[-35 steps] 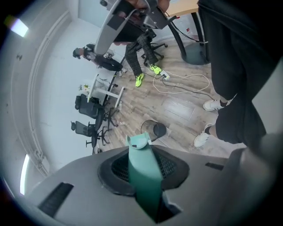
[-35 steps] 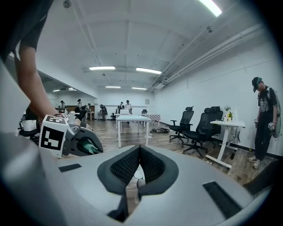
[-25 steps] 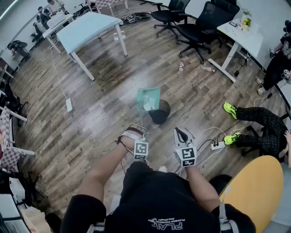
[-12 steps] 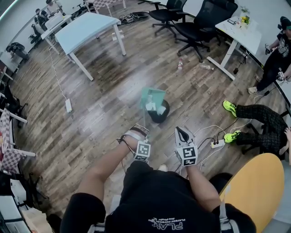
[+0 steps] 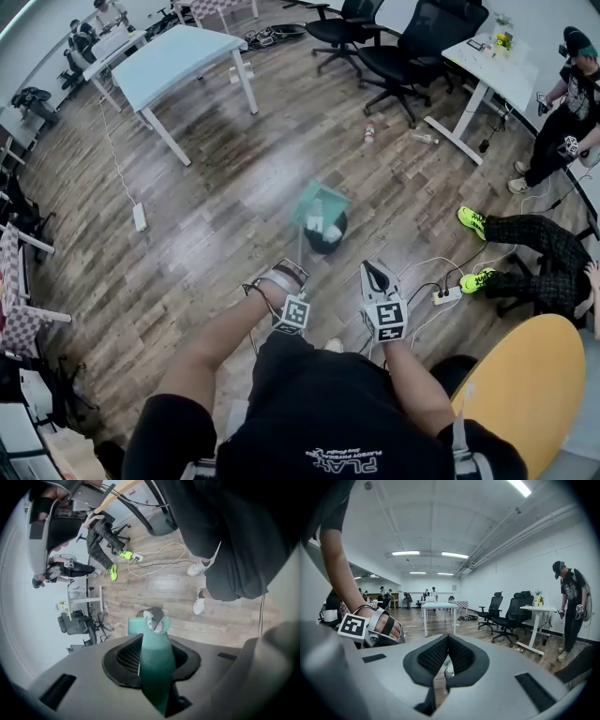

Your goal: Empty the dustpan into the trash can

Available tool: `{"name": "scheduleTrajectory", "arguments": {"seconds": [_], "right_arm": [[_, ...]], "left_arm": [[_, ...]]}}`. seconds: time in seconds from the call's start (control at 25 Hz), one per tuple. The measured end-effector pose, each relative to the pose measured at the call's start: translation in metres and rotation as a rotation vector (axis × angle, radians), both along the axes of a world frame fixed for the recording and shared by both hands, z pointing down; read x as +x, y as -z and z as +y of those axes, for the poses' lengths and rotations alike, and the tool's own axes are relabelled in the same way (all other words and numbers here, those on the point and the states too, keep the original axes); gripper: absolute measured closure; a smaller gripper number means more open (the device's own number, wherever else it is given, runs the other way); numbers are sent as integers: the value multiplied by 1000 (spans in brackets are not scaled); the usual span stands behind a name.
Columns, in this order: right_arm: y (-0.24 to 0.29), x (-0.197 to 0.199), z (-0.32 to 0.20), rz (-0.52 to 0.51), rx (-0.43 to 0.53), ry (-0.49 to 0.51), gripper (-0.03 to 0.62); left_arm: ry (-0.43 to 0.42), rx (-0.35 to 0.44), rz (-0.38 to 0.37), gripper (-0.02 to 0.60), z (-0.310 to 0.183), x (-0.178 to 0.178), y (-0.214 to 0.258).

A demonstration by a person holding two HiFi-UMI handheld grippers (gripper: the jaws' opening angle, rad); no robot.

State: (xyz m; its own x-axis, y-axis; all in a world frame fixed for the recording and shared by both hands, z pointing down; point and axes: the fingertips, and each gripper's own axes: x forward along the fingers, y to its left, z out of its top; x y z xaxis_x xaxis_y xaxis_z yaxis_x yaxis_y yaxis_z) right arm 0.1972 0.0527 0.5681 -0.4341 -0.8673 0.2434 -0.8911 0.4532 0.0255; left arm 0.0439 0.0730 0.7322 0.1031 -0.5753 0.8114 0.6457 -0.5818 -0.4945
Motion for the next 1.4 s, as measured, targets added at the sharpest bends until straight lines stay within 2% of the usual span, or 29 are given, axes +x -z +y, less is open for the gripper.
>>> {"name": "scheduleTrajectory", "arguments": {"seconds": [0.16, 0.36, 0.72, 0.92, 1.4], "right_arm": [[0, -2, 5, -2, -8, 7, 569], [-2, -4, 6, -4, -4, 5, 569], [-3, -6, 8, -8, -4, 12, 569], [-4, -7, 9, -8, -7, 13, 569], [-5, -3, 15, -8, -13, 5, 569]], "left_arm": [[-85, 21, -81, 482, 6, -2, -2], [-232, 53, -224, 479, 14, -14, -14], [-360, 93, -365, 472, 33, -18, -13], [-375, 105, -413, 466, 35, -18, -16], [-381, 112, -423, 465, 31, -21, -17]]}}
